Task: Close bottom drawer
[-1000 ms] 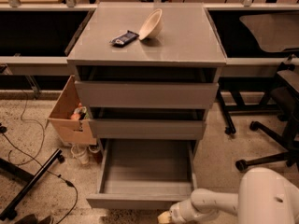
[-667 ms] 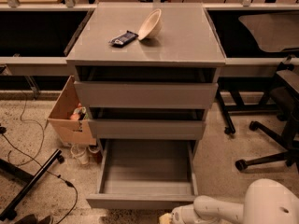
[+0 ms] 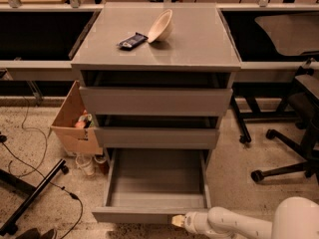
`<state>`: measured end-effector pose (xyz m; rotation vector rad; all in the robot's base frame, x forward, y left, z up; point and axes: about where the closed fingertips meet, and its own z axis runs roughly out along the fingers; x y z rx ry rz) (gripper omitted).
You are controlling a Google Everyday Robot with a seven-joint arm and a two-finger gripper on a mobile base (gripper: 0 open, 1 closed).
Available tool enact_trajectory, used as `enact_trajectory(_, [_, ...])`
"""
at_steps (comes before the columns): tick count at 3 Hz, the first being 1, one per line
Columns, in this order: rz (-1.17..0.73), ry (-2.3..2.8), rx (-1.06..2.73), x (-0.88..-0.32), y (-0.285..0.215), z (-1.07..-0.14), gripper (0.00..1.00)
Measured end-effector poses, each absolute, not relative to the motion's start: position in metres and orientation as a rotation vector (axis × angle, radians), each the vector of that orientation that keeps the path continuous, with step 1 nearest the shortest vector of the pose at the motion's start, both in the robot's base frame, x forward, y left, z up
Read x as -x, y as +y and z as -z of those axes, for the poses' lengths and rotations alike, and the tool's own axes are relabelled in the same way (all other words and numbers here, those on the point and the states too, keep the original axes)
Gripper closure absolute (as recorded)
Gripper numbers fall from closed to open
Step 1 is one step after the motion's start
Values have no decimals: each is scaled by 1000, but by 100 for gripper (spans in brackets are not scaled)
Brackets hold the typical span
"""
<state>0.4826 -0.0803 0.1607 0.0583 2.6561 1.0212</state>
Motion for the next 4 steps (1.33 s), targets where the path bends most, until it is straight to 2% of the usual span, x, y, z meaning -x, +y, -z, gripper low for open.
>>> enact_trajectory(1, [-974,2649,-116,-505,-82,-165,100])
enact_trajectory(4, [-1001,2510,-226,-572,-61,-157,100])
